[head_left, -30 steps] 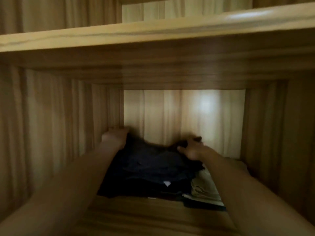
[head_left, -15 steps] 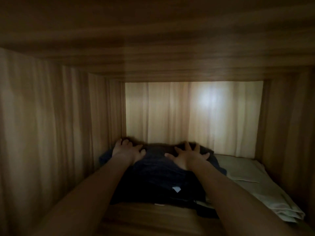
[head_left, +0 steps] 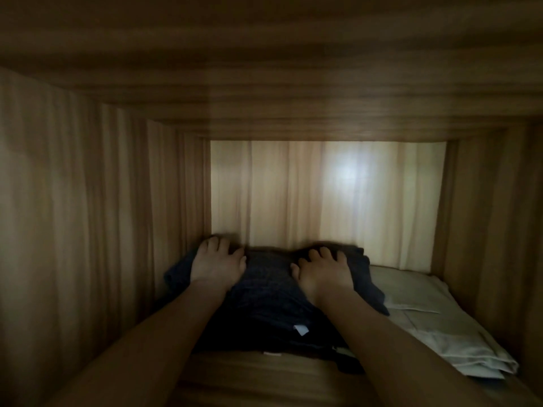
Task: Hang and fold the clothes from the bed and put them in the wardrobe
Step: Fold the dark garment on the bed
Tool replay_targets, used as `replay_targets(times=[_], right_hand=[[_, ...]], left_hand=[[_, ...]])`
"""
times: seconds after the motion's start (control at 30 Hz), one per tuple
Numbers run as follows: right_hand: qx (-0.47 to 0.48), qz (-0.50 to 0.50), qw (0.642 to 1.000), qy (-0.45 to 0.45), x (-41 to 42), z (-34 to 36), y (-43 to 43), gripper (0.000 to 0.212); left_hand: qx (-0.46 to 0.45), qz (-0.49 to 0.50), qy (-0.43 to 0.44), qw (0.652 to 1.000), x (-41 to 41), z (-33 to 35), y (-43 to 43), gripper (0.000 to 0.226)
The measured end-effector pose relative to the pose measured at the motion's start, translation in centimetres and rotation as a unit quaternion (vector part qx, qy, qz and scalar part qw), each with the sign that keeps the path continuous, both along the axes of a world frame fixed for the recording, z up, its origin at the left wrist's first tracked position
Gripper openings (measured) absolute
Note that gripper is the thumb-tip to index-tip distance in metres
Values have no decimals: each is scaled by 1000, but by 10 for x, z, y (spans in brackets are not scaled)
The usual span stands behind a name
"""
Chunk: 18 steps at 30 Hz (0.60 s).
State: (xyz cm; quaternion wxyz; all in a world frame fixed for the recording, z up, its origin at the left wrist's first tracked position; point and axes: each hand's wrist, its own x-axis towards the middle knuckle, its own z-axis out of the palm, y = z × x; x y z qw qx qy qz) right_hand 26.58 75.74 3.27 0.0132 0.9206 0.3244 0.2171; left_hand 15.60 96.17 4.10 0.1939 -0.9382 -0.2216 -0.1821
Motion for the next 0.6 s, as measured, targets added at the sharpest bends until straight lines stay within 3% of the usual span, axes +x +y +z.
replay_targets(times=[0.17, 0.43, 0.6], right_hand=[[33, -7, 985, 168, -9, 4, -12, 77], [42, -6, 985, 164, -3, 0, -13, 76], [38, -3, 986, 163, -4, -2, -15, 73]], left_hand=[[-48, -8, 25, 999, -10, 1, -2, 58], [-56, -8, 55, 997, -9, 4, -1, 59], [-106, -28, 92, 990, -13, 9, 0, 61]])
